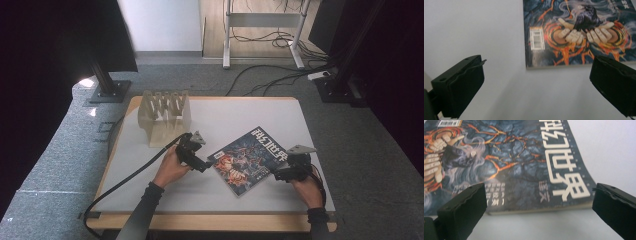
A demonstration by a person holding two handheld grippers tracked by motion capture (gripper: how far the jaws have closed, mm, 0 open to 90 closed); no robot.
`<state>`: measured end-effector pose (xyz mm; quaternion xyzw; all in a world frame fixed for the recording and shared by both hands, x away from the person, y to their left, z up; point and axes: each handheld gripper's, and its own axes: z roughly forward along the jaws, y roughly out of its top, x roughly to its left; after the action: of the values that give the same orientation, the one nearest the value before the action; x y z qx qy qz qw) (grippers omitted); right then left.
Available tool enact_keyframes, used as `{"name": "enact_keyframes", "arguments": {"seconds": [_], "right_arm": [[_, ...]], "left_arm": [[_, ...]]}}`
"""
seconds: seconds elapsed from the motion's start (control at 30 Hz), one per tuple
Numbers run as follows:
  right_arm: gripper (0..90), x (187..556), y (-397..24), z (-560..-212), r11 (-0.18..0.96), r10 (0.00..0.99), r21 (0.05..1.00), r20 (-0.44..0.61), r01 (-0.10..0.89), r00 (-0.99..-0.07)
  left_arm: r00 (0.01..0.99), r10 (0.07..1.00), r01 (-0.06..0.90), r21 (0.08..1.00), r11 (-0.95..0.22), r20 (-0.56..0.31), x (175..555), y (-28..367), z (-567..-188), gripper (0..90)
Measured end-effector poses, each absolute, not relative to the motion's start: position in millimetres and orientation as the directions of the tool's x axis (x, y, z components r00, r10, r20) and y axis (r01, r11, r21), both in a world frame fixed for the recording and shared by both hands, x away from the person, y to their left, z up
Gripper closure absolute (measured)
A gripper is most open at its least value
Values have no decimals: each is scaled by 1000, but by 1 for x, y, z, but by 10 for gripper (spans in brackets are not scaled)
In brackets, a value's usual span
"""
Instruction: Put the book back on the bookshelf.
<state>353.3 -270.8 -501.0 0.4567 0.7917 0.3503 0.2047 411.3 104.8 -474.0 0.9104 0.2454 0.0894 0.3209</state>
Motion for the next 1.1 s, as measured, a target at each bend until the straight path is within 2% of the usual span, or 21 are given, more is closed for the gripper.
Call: {"name": "enact_keyframes", "arguments": {"seconds": [0.23,0.5,0.73,0.77,0.93,1.1], "right_arm": [[0,366,-264,-496,369,854,743,-33,558,-520],[0,391,-265,-507,375,848,730,-21,571,-529],[0,410,-271,-523,365,846,709,18,604,-533],[0,411,-271,-524,365,847,704,22,610,-532],[0,413,-276,-530,327,846,702,80,632,-527],[2,408,-277,-532,311,849,716,87,625,-522]], "left_arm": [[885,466,360,627,-691,6,424,74,-473,0],[901,434,334,610,-719,19,436,47,-487,0],[910,414,338,584,-738,-4,442,41,-512,0],[911,410,351,596,-722,-40,441,40,-516,0],[914,398,363,604,-709,-82,438,38,-520,0],[911,402,364,633,-683,-91,434,44,-524,0]]}}
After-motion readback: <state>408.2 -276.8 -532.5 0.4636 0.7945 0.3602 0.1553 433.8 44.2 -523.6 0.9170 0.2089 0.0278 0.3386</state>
